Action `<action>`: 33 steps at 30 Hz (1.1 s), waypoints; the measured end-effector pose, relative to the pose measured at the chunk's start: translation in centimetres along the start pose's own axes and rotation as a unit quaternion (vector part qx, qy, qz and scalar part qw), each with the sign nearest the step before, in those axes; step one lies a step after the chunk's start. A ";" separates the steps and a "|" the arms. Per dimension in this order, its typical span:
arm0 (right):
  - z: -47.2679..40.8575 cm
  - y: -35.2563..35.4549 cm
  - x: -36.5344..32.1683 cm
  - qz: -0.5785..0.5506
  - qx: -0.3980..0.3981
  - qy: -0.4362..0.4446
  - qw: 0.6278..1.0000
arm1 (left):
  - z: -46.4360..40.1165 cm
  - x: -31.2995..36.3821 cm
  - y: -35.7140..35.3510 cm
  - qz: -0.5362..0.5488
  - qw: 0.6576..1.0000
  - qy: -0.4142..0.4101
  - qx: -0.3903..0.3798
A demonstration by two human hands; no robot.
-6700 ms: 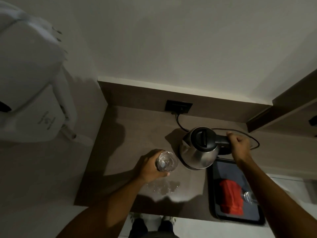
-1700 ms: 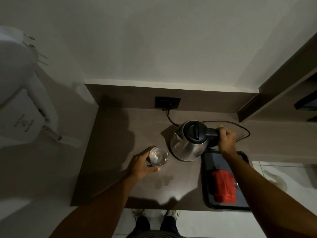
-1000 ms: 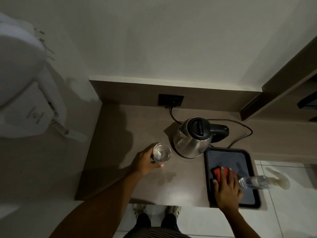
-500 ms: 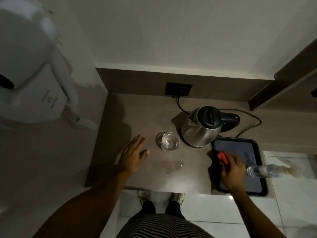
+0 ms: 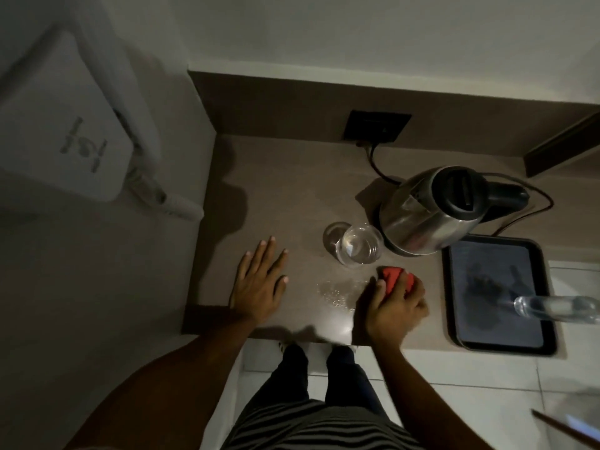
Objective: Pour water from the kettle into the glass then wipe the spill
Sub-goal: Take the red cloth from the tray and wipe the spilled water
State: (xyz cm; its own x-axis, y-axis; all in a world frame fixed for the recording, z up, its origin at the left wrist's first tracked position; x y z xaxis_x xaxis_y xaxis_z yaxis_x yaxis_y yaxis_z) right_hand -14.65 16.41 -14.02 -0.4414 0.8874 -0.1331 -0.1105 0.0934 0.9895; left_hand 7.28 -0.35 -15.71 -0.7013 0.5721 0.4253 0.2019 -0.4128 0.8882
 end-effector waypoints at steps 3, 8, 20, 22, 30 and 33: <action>4.1 -0.8 -4.9 -0.018 0.002 0.051 0.999 | 0.0 -0.2 -0.2 -0.002 1.000 0.003 0.008; 8.3 -2.0 -7.9 -0.024 -0.106 0.305 0.946 | 0.1 -0.2 -0.3 0.010 1.000 0.003 0.027; -0.1 0.6 1.0 -0.017 0.040 0.016 0.999 | 0.3 -0.3 -0.4 0.003 1.000 0.002 0.021; 2.8 0.2 -2.7 -0.055 0.003 0.027 0.998 | 0.1 -0.2 -0.4 0.017 1.000 0.001 0.025; 5.2 -1.5 -2.9 0.013 -0.011 0.586 0.810 | 0.2 -1.4 0.0 0.102 0.993 -0.034 0.058; -0.3 0.1 2.6 0.033 -0.009 0.504 0.863 | 0.2 -2.3 0.3 0.053 0.996 -0.068 0.031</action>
State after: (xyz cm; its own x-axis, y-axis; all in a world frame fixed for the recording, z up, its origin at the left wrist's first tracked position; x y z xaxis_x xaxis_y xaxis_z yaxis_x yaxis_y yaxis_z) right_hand -16.08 18.59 -14.27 -0.9966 0.0456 -0.0683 -0.0664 0.0427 0.9969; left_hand 9.14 -1.63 -16.33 -0.5759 0.6192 0.5338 0.3152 -0.4342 0.8439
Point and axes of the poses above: each hand's wrist, its own z-axis away from the middle knuckle, its own y-axis out of the back of the hand, x = y × z, the point moved 3 cm from there along -z, towards the middle knuckle, and after that the axes turned 14 degrees about z, right-handed, at the moved point
